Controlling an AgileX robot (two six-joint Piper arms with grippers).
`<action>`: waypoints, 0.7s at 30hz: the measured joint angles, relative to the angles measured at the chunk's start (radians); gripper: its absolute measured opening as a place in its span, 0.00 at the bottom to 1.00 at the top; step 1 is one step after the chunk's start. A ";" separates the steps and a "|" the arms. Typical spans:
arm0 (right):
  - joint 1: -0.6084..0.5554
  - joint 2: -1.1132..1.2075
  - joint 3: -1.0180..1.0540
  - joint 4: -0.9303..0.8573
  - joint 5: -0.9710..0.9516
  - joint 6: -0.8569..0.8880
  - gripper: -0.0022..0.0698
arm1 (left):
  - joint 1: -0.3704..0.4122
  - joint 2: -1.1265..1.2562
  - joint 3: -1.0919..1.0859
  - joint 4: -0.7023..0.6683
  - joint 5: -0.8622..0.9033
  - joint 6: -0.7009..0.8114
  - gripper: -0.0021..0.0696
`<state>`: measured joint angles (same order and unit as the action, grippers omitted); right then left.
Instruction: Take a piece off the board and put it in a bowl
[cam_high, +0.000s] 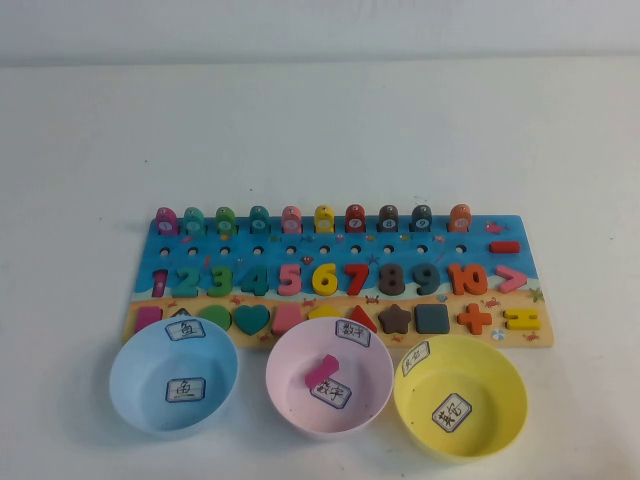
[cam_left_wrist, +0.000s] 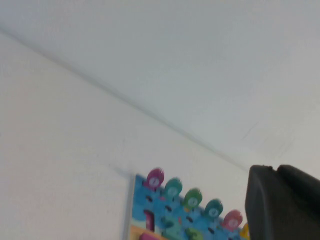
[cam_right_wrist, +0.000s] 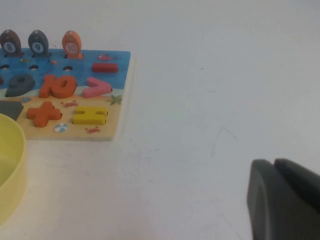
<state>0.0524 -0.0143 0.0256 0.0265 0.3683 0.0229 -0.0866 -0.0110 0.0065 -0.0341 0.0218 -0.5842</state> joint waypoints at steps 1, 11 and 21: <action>0.000 0.000 0.000 0.000 0.000 0.000 0.01 | -0.002 0.004 -0.028 0.000 0.068 -0.002 0.02; 0.000 0.000 0.000 0.000 0.000 0.000 0.01 | -0.002 0.362 -0.538 0.046 0.688 0.343 0.02; 0.000 0.000 0.000 0.000 0.000 0.000 0.01 | -0.002 0.884 -0.995 0.044 1.037 0.612 0.02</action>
<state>0.0524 -0.0143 0.0256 0.0265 0.3683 0.0229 -0.0881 0.8728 -0.9885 0.0097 1.0590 0.0276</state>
